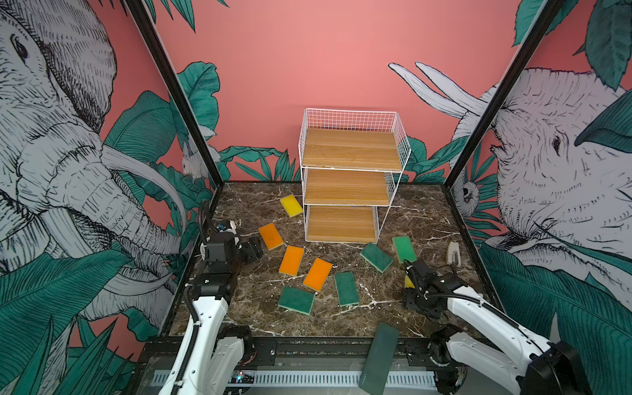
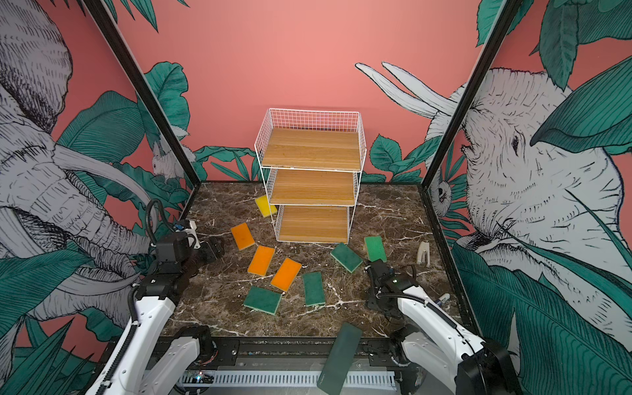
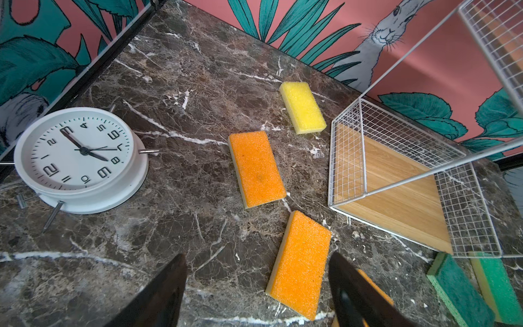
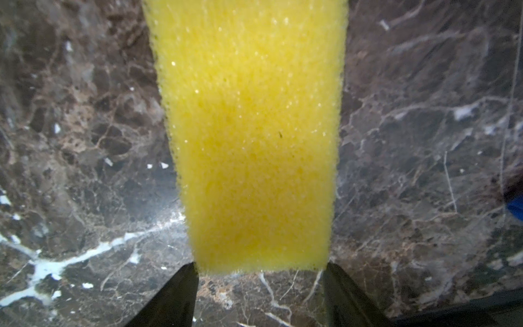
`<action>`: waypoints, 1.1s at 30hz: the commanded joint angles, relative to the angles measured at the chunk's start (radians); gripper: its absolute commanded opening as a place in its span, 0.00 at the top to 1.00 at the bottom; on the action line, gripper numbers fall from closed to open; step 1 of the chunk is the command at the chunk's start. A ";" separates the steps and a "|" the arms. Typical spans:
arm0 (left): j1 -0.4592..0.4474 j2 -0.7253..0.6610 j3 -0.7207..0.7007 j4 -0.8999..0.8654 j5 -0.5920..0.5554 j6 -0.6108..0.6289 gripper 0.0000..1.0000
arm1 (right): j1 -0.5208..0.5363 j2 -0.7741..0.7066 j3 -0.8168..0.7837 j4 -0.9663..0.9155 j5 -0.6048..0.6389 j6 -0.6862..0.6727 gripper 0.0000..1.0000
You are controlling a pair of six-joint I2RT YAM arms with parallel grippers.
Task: Arrange cleaning sponges on a shelf
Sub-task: Rotate the cleaning sponge at the bottom-right of the table.
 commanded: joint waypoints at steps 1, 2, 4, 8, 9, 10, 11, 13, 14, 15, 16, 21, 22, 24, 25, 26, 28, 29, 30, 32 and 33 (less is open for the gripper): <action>-0.004 -0.001 0.041 -0.035 -0.012 -0.002 0.20 | 0.005 0.016 0.032 -0.022 0.009 0.018 0.28; -0.004 -0.002 0.045 -0.040 -0.013 0.002 0.20 | 0.004 0.021 0.034 -0.020 0.011 0.022 0.26; -0.005 -0.003 0.048 -0.043 -0.012 0.006 0.20 | 0.004 0.028 0.037 -0.019 0.015 0.030 0.25; -0.004 0.003 0.052 -0.043 -0.010 0.021 0.19 | 0.015 0.035 0.040 -0.010 0.007 0.058 0.23; -0.004 0.006 0.055 -0.043 -0.009 0.025 0.19 | 0.018 0.036 0.041 -0.010 0.008 0.064 0.23; -0.004 0.009 0.058 -0.043 -0.007 0.030 0.19 | 0.023 0.038 0.043 -0.009 0.010 0.070 0.22; -0.005 0.012 0.060 -0.043 -0.006 0.032 0.19 | 0.029 0.040 0.043 -0.009 0.015 0.076 0.21; -0.004 0.016 0.063 -0.043 -0.002 0.037 0.19 | 0.034 0.047 0.045 -0.009 0.018 0.085 0.19; -0.004 0.016 0.063 -0.043 0.001 0.038 0.19 | 0.038 0.052 0.047 -0.008 0.018 0.088 0.19; -0.005 0.017 0.062 -0.043 0.002 0.041 0.19 | 0.044 0.058 0.050 -0.007 0.022 0.091 0.19; -0.004 0.016 0.062 -0.043 0.005 0.043 0.19 | 0.050 0.067 0.055 -0.007 0.025 0.097 0.19; -0.004 0.009 0.057 -0.043 0.004 0.056 0.18 | 0.078 0.123 0.075 0.014 0.040 0.120 0.20; -0.004 0.009 0.058 -0.044 0.004 0.058 0.18 | 0.083 0.133 0.081 0.017 0.042 0.125 0.20; -0.004 0.009 0.060 -0.044 0.010 0.064 0.18 | 0.093 0.153 0.088 0.023 0.047 0.136 0.20; -0.004 0.011 0.063 -0.045 0.012 0.067 0.18 | 0.104 0.165 0.095 0.015 0.060 0.144 0.21; -0.004 0.011 0.064 -0.045 0.016 0.069 0.18 | 0.114 0.175 0.101 0.010 0.073 0.152 0.21; -0.004 0.015 0.064 -0.042 0.023 0.076 0.18 | 0.134 0.195 0.112 0.010 0.088 0.177 0.21; -0.004 0.019 0.063 -0.037 0.026 0.079 0.17 | 0.140 0.201 0.112 0.020 0.087 0.198 0.21; -0.004 0.022 0.063 -0.036 0.029 0.081 0.17 | 0.143 0.205 0.106 0.037 0.080 0.217 0.21; -0.004 0.035 0.067 -0.032 0.041 0.091 0.17 | 0.154 0.207 0.087 0.078 0.073 0.268 0.20; -0.004 0.042 0.070 -0.033 0.048 0.093 0.17 | 0.167 0.206 0.085 0.083 0.096 0.297 0.20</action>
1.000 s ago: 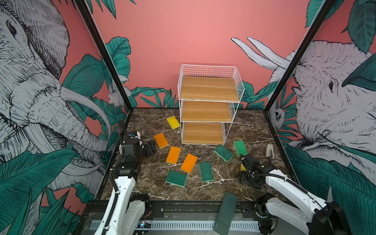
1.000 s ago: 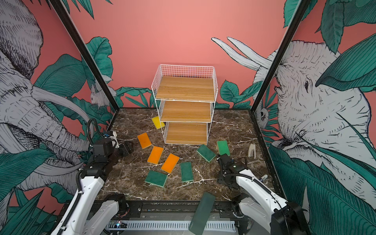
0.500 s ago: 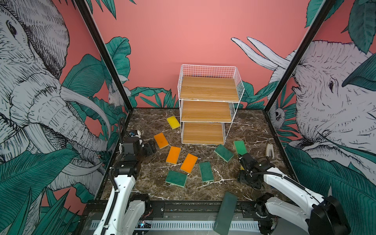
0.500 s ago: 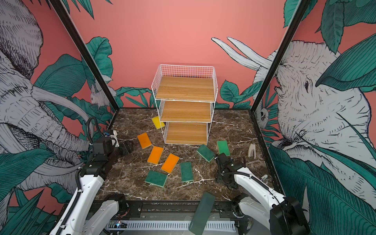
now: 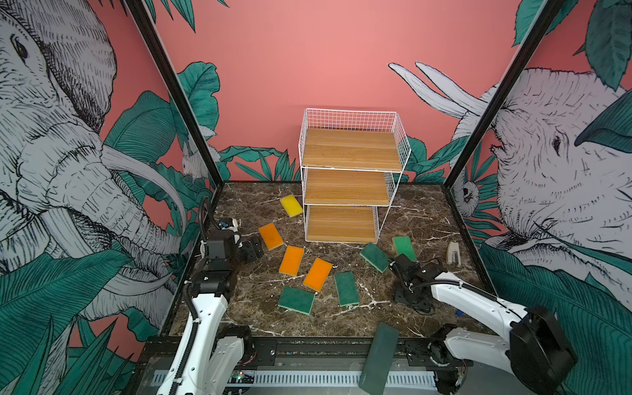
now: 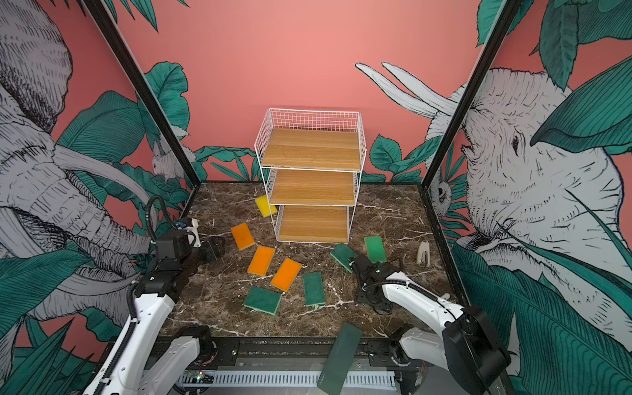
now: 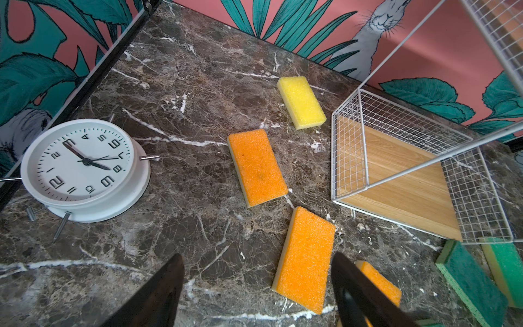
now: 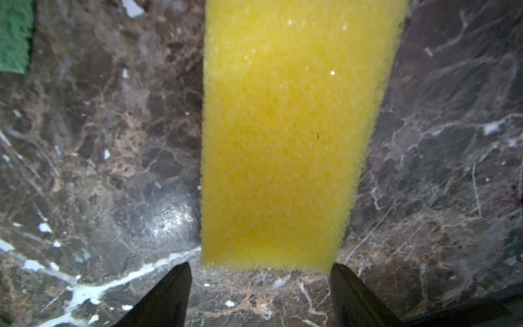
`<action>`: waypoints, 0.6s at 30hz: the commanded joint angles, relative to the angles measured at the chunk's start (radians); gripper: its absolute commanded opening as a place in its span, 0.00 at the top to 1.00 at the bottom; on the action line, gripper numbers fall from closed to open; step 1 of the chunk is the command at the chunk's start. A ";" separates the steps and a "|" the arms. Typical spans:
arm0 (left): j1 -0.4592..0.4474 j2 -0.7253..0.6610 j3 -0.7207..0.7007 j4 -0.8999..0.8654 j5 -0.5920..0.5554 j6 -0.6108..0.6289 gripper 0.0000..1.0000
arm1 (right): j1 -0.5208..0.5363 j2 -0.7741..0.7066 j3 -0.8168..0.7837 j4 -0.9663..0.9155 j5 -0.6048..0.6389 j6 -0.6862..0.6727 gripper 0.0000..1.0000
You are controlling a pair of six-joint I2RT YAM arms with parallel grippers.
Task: Arrange cleaning sponges on a shelf
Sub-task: Rotate the cleaning sponge at the bottom-right of the table, then pick up the cleaning sponge from the bottom-right of the table.
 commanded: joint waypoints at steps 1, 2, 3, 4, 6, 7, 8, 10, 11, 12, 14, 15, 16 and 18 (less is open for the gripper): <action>-0.004 0.021 0.040 -0.007 0.033 0.025 0.16 | 0.032 0.000 -0.008 0.019 0.072 0.130 0.20; -0.004 0.027 0.044 -0.006 0.041 0.026 0.16 | 0.037 -0.001 -0.003 0.011 0.094 0.142 0.20; -0.004 0.034 0.047 -0.004 0.051 0.027 0.16 | 0.039 0.000 0.006 0.004 0.114 0.146 0.20; -0.004 0.040 0.048 -0.001 0.061 0.026 0.16 | 0.040 0.004 0.014 0.001 0.124 0.147 0.18; -0.004 0.049 0.049 0.011 0.078 0.023 0.16 | 0.041 0.016 0.022 -0.003 0.142 0.166 0.17; -0.004 0.054 0.050 0.015 0.086 0.023 0.16 | 0.039 0.021 0.021 0.003 0.144 0.185 0.16; -0.004 0.059 0.053 0.017 0.090 0.023 0.15 | 0.041 0.024 0.014 0.019 0.139 0.202 0.16; -0.004 0.065 0.058 0.014 0.095 0.023 0.15 | 0.041 0.021 -0.002 0.049 0.129 0.216 0.15; -0.004 0.067 0.060 0.013 0.097 0.023 0.15 | 0.040 0.017 0.002 0.036 0.138 0.219 0.14; -0.004 0.072 0.061 0.013 0.099 0.023 0.15 | 0.041 0.007 0.003 0.028 0.148 0.221 0.14; -0.004 0.079 0.064 0.013 0.100 0.023 0.15 | 0.040 -0.021 -0.020 0.038 0.156 0.232 0.12; -0.004 0.082 0.067 0.012 0.100 0.023 0.14 | 0.039 -0.032 -0.035 0.050 0.152 0.238 0.11; -0.004 0.086 0.069 0.009 0.099 0.026 0.14 | 0.037 -0.042 -0.052 0.062 0.147 0.244 0.11; -0.004 0.093 0.079 0.000 0.098 0.024 0.14 | 0.030 -0.056 -0.066 0.057 0.147 0.246 0.10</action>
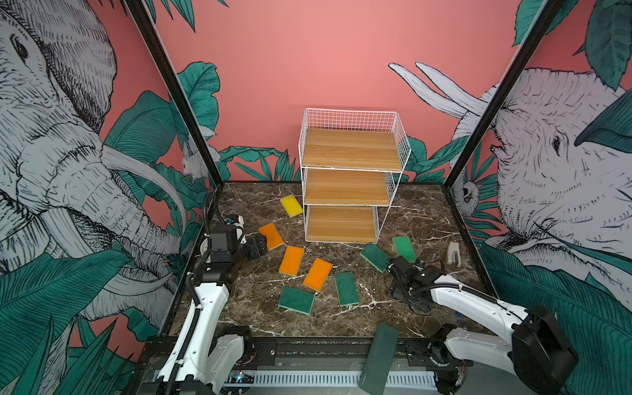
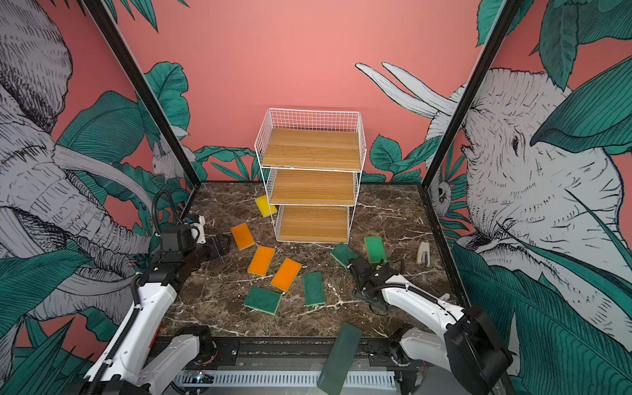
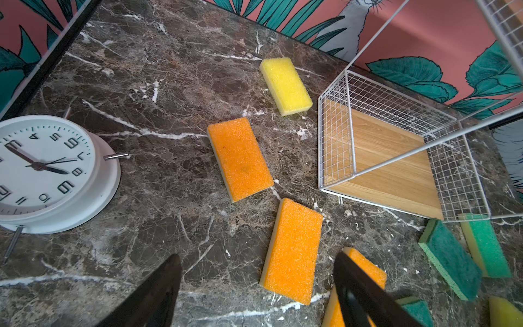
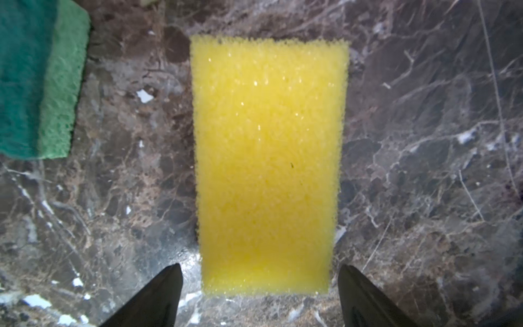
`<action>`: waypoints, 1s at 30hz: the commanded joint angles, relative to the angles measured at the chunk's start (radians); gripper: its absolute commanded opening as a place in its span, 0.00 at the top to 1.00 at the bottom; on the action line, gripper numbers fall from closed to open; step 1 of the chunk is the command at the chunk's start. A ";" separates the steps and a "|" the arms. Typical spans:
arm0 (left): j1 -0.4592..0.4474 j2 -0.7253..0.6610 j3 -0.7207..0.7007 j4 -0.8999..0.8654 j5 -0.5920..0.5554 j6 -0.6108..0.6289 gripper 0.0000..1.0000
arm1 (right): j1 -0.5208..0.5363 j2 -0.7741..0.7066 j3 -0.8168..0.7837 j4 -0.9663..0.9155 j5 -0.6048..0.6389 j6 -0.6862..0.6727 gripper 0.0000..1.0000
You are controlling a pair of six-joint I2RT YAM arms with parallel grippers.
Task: Arrange cleaning sponges on a shelf
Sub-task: Pick up the cleaning sponge from the bottom-right of the table.
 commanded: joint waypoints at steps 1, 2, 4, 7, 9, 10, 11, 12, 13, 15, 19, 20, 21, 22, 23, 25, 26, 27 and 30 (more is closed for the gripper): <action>-0.004 0.005 0.048 -0.010 0.010 0.005 0.14 | -0.006 -0.026 -0.032 -0.007 0.035 0.088 0.10; -0.005 0.004 0.052 -0.014 0.010 0.005 0.14 | -0.011 -0.028 -0.039 0.001 0.026 0.082 0.10; -0.004 0.003 0.057 -0.023 0.008 0.003 0.14 | -0.030 -0.022 -0.061 0.043 -0.006 0.060 0.10; -0.004 -0.003 0.065 -0.035 0.007 -0.002 0.14 | -0.057 0.012 -0.067 0.073 -0.036 0.028 0.10; -0.005 -0.009 0.066 -0.043 0.001 -0.004 0.14 | -0.067 0.034 -0.065 0.083 -0.037 0.005 0.10; -0.004 -0.011 0.067 -0.047 -0.004 -0.005 0.14 | -0.073 0.042 -0.060 0.087 -0.037 -0.007 0.10; -0.004 -0.013 0.068 -0.049 -0.007 -0.006 0.14 | -0.073 0.048 -0.055 0.088 -0.033 -0.014 0.11; -0.004 -0.013 0.067 -0.050 -0.010 -0.007 0.14 | -0.073 0.054 -0.051 0.090 -0.028 -0.019 0.11; -0.004 -0.014 0.067 -0.050 -0.010 -0.009 0.14 | -0.073 0.056 -0.046 0.091 -0.021 -0.025 0.11; -0.005 -0.012 0.067 -0.050 -0.009 -0.016 0.14 | -0.074 0.061 -0.038 0.089 -0.004 -0.036 0.12; -0.005 -0.007 0.073 -0.056 -0.006 -0.017 0.15 | -0.074 0.066 -0.032 0.088 0.000 -0.042 0.13; -0.005 -0.007 0.075 -0.058 -0.007 -0.015 0.15 | -0.074 0.066 -0.032 0.089 0.001 -0.042 0.14; -0.004 -0.007 0.075 -0.060 -0.010 -0.014 0.15 | -0.074 0.064 -0.035 0.090 0.000 -0.042 0.16; -0.004 -0.007 0.075 -0.060 -0.012 -0.013 0.15 | -0.075 0.065 -0.034 0.090 0.000 -0.042 0.18; -0.004 -0.007 0.074 -0.061 -0.013 -0.012 0.15 | -0.074 0.066 -0.033 0.090 0.001 -0.042 0.22; -0.004 -0.005 0.074 -0.062 -0.014 -0.012 0.15 | -0.074 0.070 -0.031 0.088 -0.001 -0.046 0.31; -0.005 -0.003 0.074 -0.064 -0.013 -0.012 0.15 | -0.074 0.071 -0.030 0.086 -0.002 -0.047 0.36; -0.004 -0.001 0.074 -0.066 -0.013 -0.012 0.15 | -0.074 0.073 -0.030 0.088 -0.004 -0.048 0.40; -0.004 -0.003 0.078 -0.072 -0.013 -0.009 0.15 | -0.072 0.077 -0.030 0.086 -0.022 -0.059 0.45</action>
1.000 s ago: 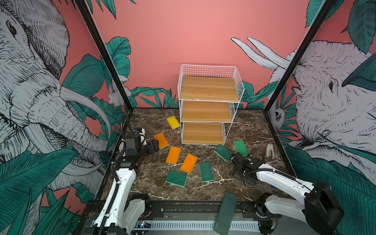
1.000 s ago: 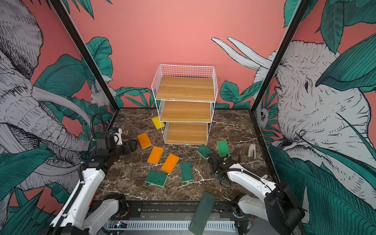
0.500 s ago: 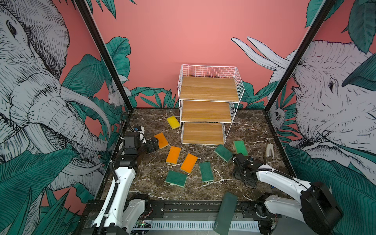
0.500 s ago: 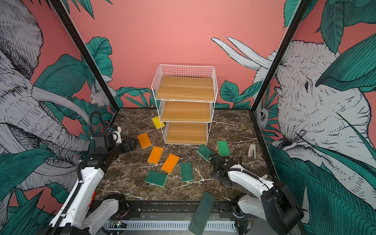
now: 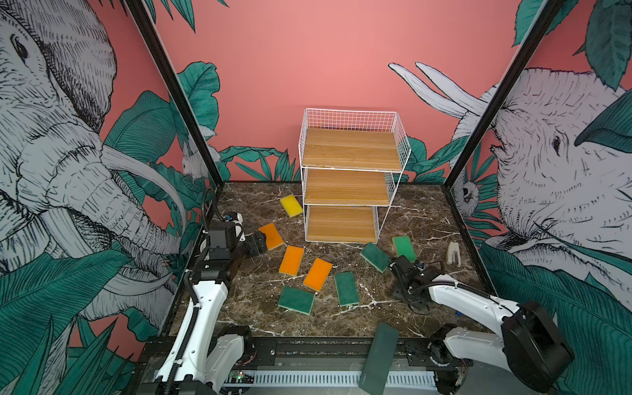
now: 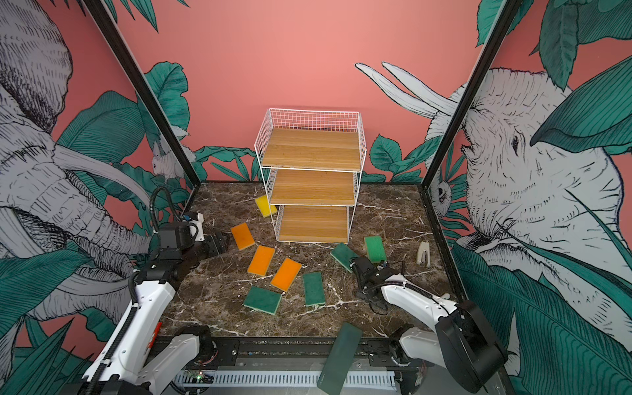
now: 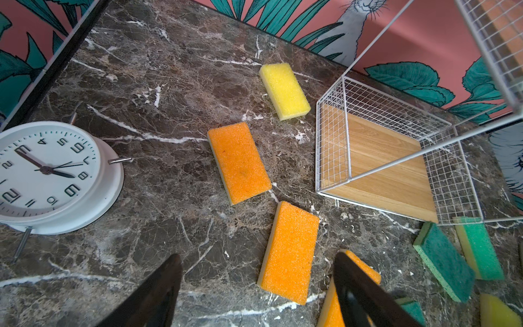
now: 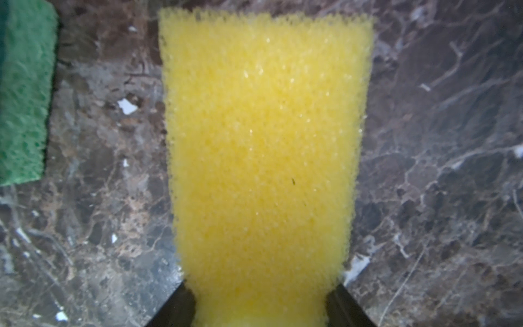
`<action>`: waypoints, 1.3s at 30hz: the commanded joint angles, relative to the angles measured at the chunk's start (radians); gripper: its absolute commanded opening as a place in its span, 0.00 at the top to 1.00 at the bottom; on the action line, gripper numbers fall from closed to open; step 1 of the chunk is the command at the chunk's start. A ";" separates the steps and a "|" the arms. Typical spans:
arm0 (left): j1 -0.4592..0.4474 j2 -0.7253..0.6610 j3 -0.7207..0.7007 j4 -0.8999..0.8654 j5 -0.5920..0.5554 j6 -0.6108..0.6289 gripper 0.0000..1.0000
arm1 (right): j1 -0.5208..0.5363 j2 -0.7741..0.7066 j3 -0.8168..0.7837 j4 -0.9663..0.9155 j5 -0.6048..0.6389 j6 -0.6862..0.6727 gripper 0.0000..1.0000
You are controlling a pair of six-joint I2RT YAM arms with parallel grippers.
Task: Arrange cleaning sponges on a shelf
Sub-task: Pick up the cleaning sponge from the bottom-right of the table.
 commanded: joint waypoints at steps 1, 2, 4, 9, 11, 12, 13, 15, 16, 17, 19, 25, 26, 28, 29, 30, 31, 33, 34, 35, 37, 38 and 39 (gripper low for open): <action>-0.004 -0.010 0.038 -0.040 -0.010 -0.002 0.15 | 0.001 0.018 0.008 -0.047 0.014 0.007 0.45; -0.004 -0.011 0.042 -0.044 -0.012 0.000 0.15 | 0.010 0.021 0.015 -0.060 0.018 0.001 0.46; -0.004 -0.012 0.053 -0.055 -0.015 0.008 0.15 | 0.048 0.029 0.049 -0.104 0.045 -0.007 0.50; -0.004 -0.018 0.095 -0.093 -0.019 0.031 0.15 | 0.125 0.006 0.101 -0.163 0.070 0.023 0.50; -0.004 -0.025 0.109 -0.108 -0.020 0.037 0.15 | 0.159 -0.010 0.123 -0.190 0.094 0.038 0.51; -0.004 -0.030 0.119 -0.115 -0.019 0.042 0.15 | 0.177 -0.015 0.138 -0.205 0.100 0.041 0.50; -0.004 -0.034 0.128 -0.122 -0.018 0.047 0.15 | 0.195 -0.019 0.153 -0.220 0.108 0.046 0.49; -0.004 -0.038 0.149 -0.139 -0.017 0.054 0.15 | 0.232 -0.027 0.190 -0.260 0.128 0.060 0.48; -0.004 -0.041 0.161 -0.150 -0.018 0.058 0.15 | 0.255 -0.032 0.213 -0.286 0.142 0.067 0.48; -0.004 -0.043 0.170 -0.160 -0.017 0.063 0.15 | 0.276 -0.036 0.236 -0.311 0.155 0.073 0.48; -0.005 -0.047 0.194 -0.177 -0.013 0.072 0.15 | 0.327 -0.046 0.286 -0.363 0.188 0.088 0.49; -0.004 -0.049 0.270 -0.220 0.005 0.090 0.15 | 0.459 -0.025 0.487 -0.486 0.250 0.075 0.52; -0.004 -0.049 0.283 -0.228 0.006 0.092 0.15 | 0.477 -0.014 0.521 -0.498 0.257 0.064 0.52; -0.004 -0.046 0.312 -0.239 0.012 0.096 0.15 | 0.509 0.015 0.612 -0.523 0.272 0.024 0.54; -0.004 -0.044 0.325 -0.246 0.014 0.097 0.15 | 0.520 0.027 0.656 -0.535 0.279 0.007 0.54; -0.004 -0.042 0.340 -0.254 0.018 0.100 0.15 | 0.530 0.040 0.703 -0.545 0.284 -0.015 0.54; -0.004 -0.039 0.350 -0.260 0.024 0.102 0.15 | 0.535 0.050 0.746 -0.547 0.285 -0.038 0.54; -0.004 -0.038 0.371 -0.269 0.037 0.104 0.15 | 0.539 0.065 0.850 -0.548 0.283 -0.094 0.54; -0.004 -0.037 0.379 -0.272 0.042 0.104 0.15 | 0.539 0.072 0.891 -0.551 0.282 -0.121 0.54; -0.004 -0.034 0.390 -0.275 0.047 0.103 0.15 | 0.539 0.082 0.939 -0.560 0.281 -0.153 0.54; -0.004 -0.025 0.414 -0.280 0.057 0.104 0.15 | 0.539 0.106 1.037 -0.589 0.285 -0.201 0.55; -0.005 -0.018 0.428 -0.283 0.065 0.105 0.15 | 0.539 0.119 1.090 -0.605 0.281 -0.227 0.54; -0.004 -0.009 0.439 -0.289 0.076 0.108 0.15 | 0.539 0.135 1.137 -0.618 0.274 -0.257 0.55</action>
